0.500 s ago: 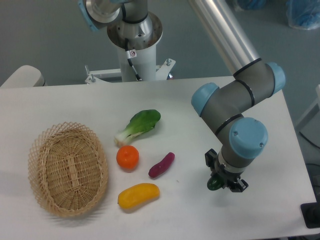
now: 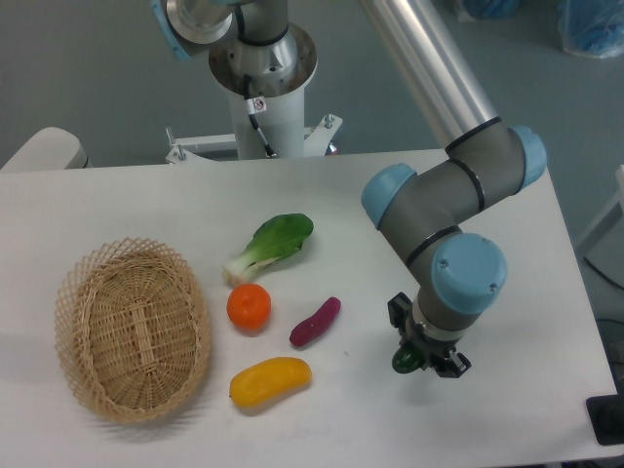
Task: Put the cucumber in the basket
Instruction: 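Move the gripper holding the green cucumber toward the wicker basket, then carry the cucumber over the basket and lower it inside, then open the gripper to release the cucumber into the basket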
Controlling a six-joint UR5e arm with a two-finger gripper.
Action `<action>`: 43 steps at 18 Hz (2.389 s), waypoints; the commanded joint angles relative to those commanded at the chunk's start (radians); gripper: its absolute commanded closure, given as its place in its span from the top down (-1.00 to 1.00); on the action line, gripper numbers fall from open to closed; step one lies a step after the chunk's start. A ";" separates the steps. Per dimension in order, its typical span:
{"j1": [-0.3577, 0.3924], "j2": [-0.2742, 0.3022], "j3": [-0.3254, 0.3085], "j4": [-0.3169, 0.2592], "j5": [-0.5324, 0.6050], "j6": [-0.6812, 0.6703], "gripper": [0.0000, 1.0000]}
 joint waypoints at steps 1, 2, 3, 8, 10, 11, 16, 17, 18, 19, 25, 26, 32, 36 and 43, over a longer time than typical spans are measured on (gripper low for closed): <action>-0.009 0.000 0.002 0.000 0.000 -0.017 -0.70; -0.014 0.003 0.000 0.000 -0.008 -0.041 -0.70; -0.015 0.005 -0.002 -0.002 -0.015 -0.067 -0.71; -0.067 0.035 -0.050 0.000 -0.041 -0.156 -0.72; -0.098 0.054 -0.074 0.000 -0.041 -0.179 -0.72; -0.116 0.060 -0.078 0.000 -0.041 -0.204 -0.72; -0.204 0.098 -0.120 -0.002 -0.041 -0.302 -0.72; -0.216 0.110 -0.141 -0.002 -0.043 -0.305 -0.72; -0.229 0.124 -0.158 -0.002 -0.043 -0.313 -0.72; -0.242 0.138 -0.172 -0.002 -0.043 -0.322 -0.72; -0.330 0.182 -0.201 -0.006 -0.086 -0.494 -0.72; -0.342 0.187 -0.201 -0.009 -0.087 -0.512 -0.72; -0.433 0.158 -0.201 -0.002 -0.083 -0.643 -0.72; -0.465 0.140 -0.192 -0.002 -0.090 -0.699 -0.71; -0.508 0.063 -0.129 -0.002 -0.091 -0.830 -0.71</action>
